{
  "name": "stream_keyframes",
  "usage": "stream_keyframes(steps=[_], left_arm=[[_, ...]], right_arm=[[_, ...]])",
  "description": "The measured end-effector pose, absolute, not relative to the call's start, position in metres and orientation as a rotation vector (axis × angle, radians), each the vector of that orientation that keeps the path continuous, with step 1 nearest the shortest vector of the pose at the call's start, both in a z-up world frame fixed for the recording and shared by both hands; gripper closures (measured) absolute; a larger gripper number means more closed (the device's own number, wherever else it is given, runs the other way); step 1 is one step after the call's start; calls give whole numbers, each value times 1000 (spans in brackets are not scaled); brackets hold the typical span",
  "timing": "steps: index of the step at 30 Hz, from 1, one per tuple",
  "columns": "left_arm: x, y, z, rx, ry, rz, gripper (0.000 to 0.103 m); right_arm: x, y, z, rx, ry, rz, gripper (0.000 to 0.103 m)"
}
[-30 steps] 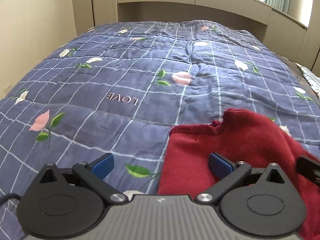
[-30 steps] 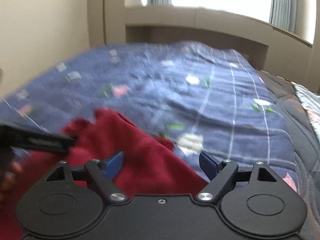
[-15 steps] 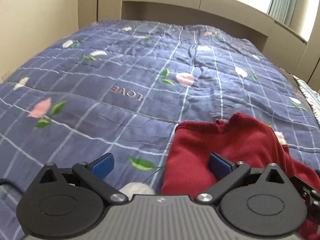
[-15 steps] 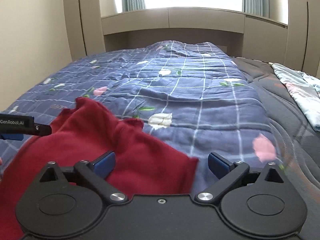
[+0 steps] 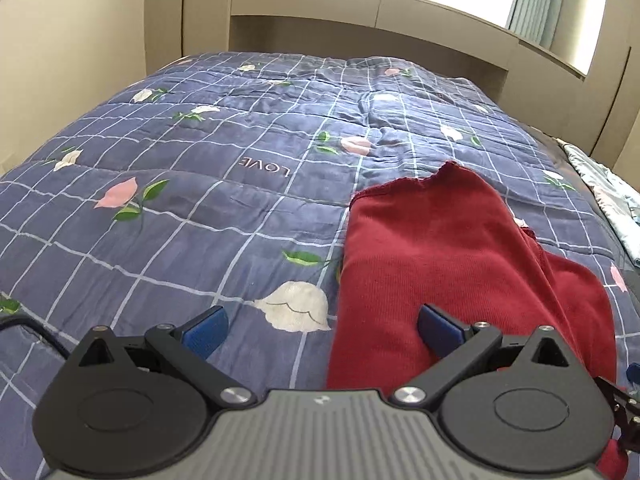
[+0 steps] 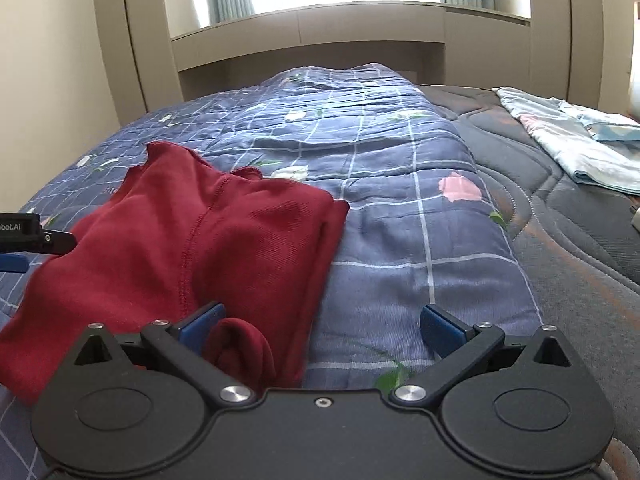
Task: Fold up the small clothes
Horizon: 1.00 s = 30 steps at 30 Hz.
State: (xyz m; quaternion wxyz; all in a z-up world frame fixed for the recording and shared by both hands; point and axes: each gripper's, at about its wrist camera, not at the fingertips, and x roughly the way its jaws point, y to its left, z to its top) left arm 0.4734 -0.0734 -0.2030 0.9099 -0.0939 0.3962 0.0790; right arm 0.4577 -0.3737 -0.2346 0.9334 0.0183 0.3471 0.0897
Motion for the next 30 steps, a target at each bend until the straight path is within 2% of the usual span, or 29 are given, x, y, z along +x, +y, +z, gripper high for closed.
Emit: stream_keyframes(steps=[14,21,30], left_arm=[[456,-70,-184,-149,891,181,0],[442,-66,-186,-147,908,179,1],[408,-56,-200,-133,981,163,0]], right_arm=[[427,-359,-190,51,698,305,1],[411,-339,-212,-18,802,282,1],[397,-347,-223,91,844,189,1]])
